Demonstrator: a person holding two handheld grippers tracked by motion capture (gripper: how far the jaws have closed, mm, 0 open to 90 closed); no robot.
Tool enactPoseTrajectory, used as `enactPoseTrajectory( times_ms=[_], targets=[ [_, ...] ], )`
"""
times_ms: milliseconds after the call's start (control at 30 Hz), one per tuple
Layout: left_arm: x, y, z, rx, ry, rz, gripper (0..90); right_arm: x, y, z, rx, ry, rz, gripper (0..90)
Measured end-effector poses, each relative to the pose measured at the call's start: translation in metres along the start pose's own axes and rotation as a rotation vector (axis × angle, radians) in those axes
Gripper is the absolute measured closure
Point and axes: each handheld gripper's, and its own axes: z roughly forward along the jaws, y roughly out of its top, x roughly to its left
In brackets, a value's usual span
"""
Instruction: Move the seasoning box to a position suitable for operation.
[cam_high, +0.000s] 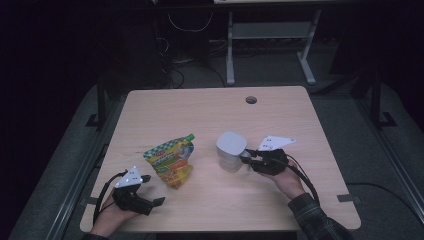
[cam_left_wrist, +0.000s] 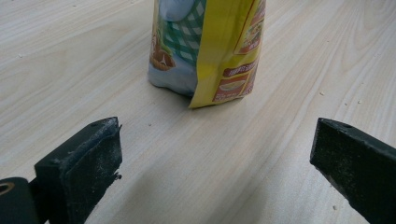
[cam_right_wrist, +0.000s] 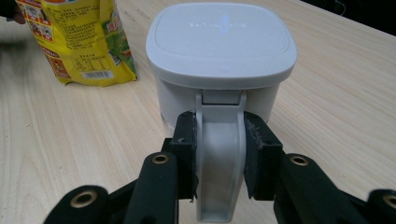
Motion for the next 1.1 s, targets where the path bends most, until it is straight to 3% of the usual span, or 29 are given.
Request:
enactPoseTrajectory(
  times_ms=[333, 533, 1100],
  targets=[
    [-0.001, 0.001, 0.0, -0.004, -0.002, 0.003, 1.6, 0.003, -0.004, -0.012, -0.026, 0.004, -0.018, 69.1],
    [-0.001, 0.001, 0.0, -0.005, -0.002, 0.005, 1.7, 0.002, -0.005, -0.022, -0.071, 0.025, 0.016, 69.1],
    [-0.001, 0.0, 0.0, -0.008, -0.011, 0.006, 1.6, 0.012, -0.014, -0.042, -0.086, 0.062, 0.006, 69.1]
  ],
)
